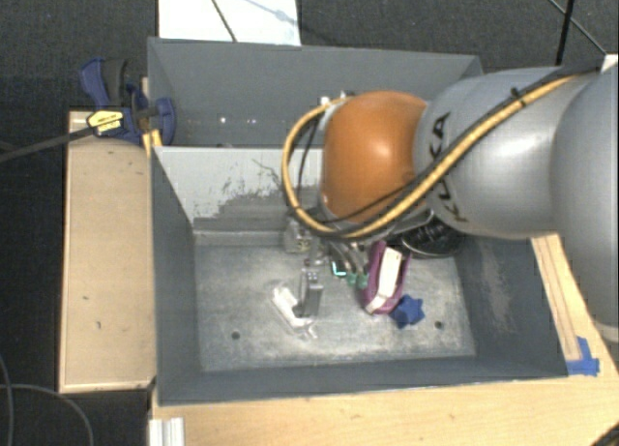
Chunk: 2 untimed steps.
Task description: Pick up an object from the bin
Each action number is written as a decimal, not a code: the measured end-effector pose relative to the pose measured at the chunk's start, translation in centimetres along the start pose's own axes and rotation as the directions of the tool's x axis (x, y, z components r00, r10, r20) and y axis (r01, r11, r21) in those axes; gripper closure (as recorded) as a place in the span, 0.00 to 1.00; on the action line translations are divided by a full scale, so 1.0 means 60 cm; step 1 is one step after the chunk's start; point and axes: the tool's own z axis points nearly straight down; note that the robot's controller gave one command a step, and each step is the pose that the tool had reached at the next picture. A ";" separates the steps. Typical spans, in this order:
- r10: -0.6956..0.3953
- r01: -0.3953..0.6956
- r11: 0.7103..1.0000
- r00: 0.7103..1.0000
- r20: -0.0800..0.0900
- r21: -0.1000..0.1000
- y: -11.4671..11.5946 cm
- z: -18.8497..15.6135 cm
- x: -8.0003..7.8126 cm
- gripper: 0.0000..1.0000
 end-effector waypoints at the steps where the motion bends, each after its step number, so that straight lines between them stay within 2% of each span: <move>1: -0.039 0.039 0.999 0.999 0.000 0.004 -0.131 0.164 0.002 0.00; 2: -0.168 0.168 0.986 0.986 0.015 0.002 -0.129 -0.022 0.003 0.00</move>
Offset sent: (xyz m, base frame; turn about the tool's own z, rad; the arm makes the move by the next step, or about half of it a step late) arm 0.0001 -0.0738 -0.0943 -0.0445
